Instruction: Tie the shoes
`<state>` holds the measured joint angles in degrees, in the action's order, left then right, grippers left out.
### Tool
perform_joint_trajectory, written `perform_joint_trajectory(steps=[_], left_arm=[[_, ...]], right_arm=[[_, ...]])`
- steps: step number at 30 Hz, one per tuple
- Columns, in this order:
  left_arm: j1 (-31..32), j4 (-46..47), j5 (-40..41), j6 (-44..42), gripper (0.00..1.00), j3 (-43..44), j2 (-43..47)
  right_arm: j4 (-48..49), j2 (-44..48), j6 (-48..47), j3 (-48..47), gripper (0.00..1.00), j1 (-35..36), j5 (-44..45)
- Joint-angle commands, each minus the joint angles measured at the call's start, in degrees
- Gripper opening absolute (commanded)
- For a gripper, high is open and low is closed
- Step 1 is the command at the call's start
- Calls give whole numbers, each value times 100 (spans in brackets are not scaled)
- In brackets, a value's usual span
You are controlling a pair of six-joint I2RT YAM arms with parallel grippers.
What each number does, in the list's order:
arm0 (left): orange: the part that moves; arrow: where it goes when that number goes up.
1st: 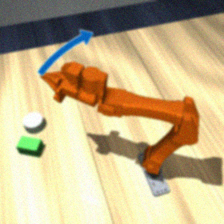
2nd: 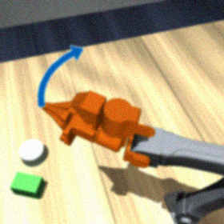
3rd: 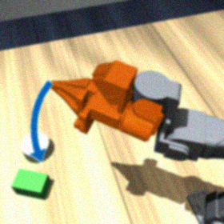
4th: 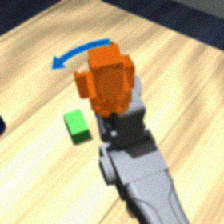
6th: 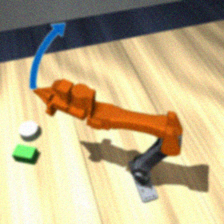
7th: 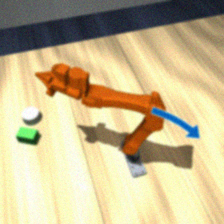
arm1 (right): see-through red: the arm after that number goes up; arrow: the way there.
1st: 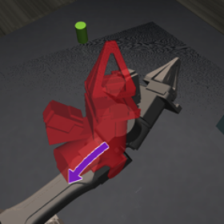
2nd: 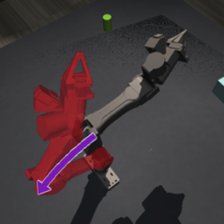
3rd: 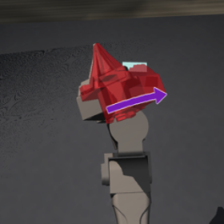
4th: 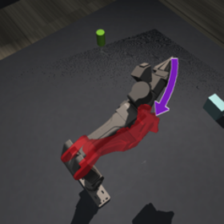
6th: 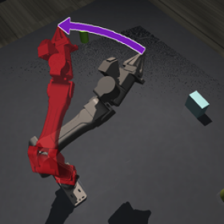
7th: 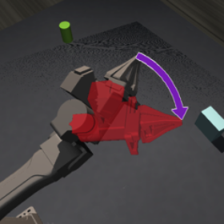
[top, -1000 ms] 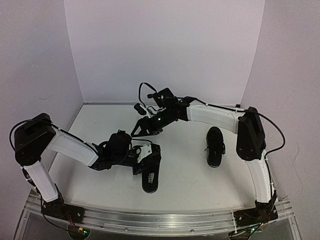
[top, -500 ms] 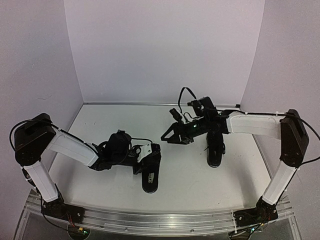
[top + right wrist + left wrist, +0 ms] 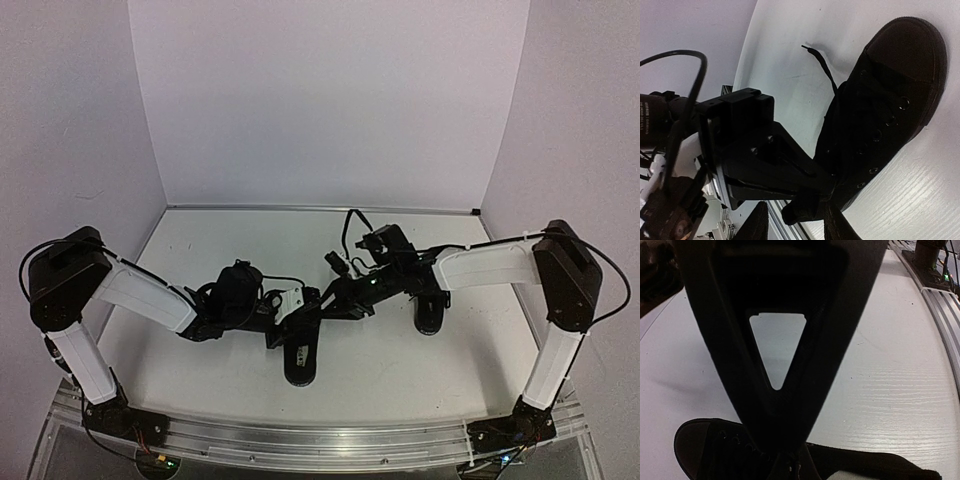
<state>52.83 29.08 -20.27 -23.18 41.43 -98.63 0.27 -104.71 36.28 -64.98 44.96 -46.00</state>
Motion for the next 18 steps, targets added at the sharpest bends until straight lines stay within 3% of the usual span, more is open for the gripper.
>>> perform_joint_trajectory(steps=[1, 13, 18], left_arm=[[17, 152, 32, -69, 0, 91, 190], [17, 118, 29, -82, 0, 137, 160], [19, 110, 49, -88, 0, 145, 167]], right_arm=[[285, -212, 120, -155, 33, 73, 95], [474, -348, 231, -171, 17, 100, 108], [477, -421, 248, -181, 18, 115, 59]])
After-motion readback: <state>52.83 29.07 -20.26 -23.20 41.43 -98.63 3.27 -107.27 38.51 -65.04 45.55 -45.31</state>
